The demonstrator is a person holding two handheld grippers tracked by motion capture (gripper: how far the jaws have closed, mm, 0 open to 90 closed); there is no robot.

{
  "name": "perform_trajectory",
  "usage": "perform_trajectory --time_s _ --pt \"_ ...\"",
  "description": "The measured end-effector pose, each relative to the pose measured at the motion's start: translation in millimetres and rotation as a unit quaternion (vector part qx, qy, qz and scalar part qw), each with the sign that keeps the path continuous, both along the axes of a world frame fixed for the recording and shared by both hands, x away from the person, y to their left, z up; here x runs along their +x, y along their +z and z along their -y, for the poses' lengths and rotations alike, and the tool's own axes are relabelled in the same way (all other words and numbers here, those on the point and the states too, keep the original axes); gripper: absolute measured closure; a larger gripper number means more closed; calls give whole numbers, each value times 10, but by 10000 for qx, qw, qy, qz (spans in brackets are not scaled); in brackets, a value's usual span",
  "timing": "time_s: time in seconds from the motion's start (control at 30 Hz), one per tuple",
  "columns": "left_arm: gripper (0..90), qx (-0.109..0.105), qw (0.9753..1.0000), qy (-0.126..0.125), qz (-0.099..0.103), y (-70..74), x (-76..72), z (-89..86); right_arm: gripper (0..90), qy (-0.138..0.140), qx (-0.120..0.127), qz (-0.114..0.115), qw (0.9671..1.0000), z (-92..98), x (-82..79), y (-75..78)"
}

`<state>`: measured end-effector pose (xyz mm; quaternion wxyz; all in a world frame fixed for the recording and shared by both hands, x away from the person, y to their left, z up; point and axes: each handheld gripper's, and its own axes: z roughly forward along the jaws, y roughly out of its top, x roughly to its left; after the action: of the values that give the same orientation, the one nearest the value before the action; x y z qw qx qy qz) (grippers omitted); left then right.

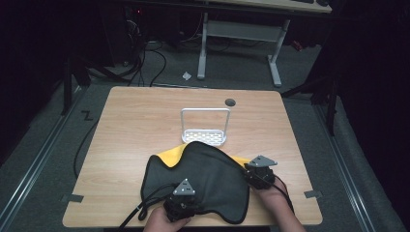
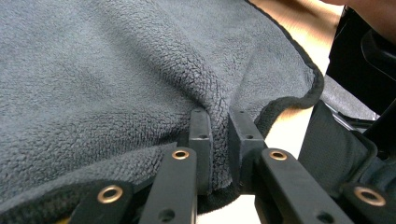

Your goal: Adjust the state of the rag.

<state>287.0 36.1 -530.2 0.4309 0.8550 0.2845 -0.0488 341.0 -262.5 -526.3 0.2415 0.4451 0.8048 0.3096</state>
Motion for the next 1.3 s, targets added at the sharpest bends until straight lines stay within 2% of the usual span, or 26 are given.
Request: perform_trajectory --time_s 0.03,0.13,0.17,0.23,0.3,0.37,0.43,0.57,0.7,0.73,0.77,0.87,0.93,0.97,1.0,1.03,1.07,1.13,1.2,1.3 --pt "806 -32 10000 -15 -12 3 2 -4 872 -108 -10 50 9999 16 17 21" --pt "806 -115 9999 -62 -28 21 -10 -1 877 -406 59 456 9981 95 112 137" --pt "803 -142 9999 -86 -41 28 -16 4 873 -523 165 513 9972 131 173 173" --pt "791 -188 9997 -144 -22 37 -27 18 848 -733 180 608 9953 178 315 207" --pt "744 -211 9996 -165 -31 50 -26 26 736 -844 94 574 9947 215 467 171" --pt "651 -297 9995 -96 -44 86 -17 5 685 -934 216 453 9944 256 533 145" --pt "578 -439 9990 -37 -42 141 -6 -44 644 -893 165 587 9941 260 475 200" --pt "524 -588 9980 190 149 279 43 -213 640 -588 339 791 9946 192 191 343" --pt "554 -682 9950 647 349 387 178 -508 730 -102 480 410 9980 46 -42 277" --pt "578 -561 9937 821 517 399 230 -616 776 2 438 302 9986 9 -89 248" --pt "636 -446 9927 956 582 394 269 -683 835 147 307 194 9992 -30 -131 217" --pt "738 -28 9877 1427 634 326 437 -941 900 297 116 -13 9995 -77 -188 170" --pt "773 408 9833 1669 604 236 540 -1054 900 311 28 -143 9994 -93 -213 129" --pt "779 486 9829 1713 476 178 586 -1099 900 305 12 -211 9993 -92 -227 107" --pt "785 532 9831 1721 335 119 620 -1127 900 312 -4 -281 9991 -87 -236 82" --pt "785 704 9824 1713 251 55 644 -1128 900 299 -41 -348 9989 -80 -241 55" --pt "791 674 9828 1691 320 37 639 -1134 900 275 -9 -341 9990 -59 -248 38" --pt "790 659 9833 1672 299 35 632 -1132 900 160 -19 -340 9993 -25 -246 39" --pt "790 630 9848 1593 297 30 589 -1113 900 17 -67 -299 9995 41 -243 37" --pt "788 462 9883 1449 140 17 446 -1042 900 -238 -105 -221 9994 206 -231 30"
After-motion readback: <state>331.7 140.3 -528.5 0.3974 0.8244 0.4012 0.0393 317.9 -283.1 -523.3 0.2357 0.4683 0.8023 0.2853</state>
